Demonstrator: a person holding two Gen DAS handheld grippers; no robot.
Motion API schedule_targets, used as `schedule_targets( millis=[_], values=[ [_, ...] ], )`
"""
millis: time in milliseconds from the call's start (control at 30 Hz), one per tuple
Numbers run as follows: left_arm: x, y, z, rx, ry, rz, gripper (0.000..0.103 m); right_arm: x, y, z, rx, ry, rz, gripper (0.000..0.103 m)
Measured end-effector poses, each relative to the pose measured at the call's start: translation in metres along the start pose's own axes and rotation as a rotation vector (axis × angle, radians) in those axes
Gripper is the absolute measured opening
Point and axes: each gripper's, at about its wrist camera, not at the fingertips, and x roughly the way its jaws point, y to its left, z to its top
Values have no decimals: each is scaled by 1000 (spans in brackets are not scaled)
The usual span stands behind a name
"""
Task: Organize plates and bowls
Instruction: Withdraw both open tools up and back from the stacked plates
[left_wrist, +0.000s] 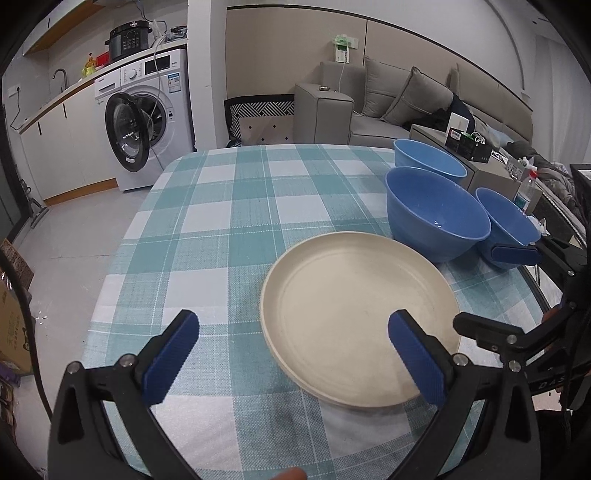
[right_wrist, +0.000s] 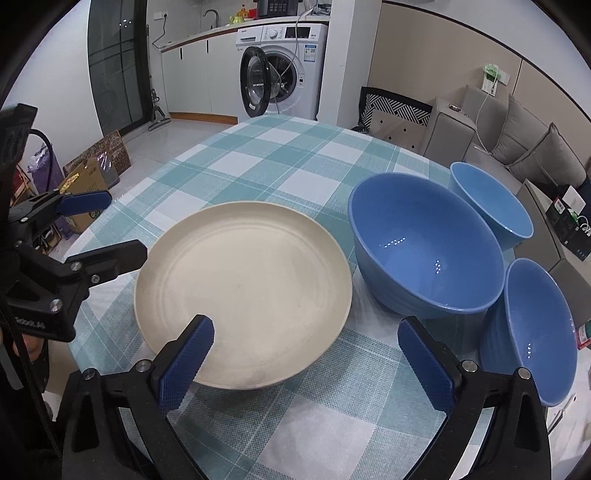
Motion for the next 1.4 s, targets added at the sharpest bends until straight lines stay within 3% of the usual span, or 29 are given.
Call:
schedule_targets(
  millis=[633, 1100, 1400],
  values=[
    [-15, -28, 12, 15, -65, -12, 103, -62, -79, -24, 178, -164, -11, 102],
    [11, -66, 22, 53, -26, -26, 103, -94, -140, -36, 286, -235, -41, 102],
    [10, -85, 42, 66, -60, -45, 103, -100, -164, -42, 299, -237, -54, 102]
  ],
)
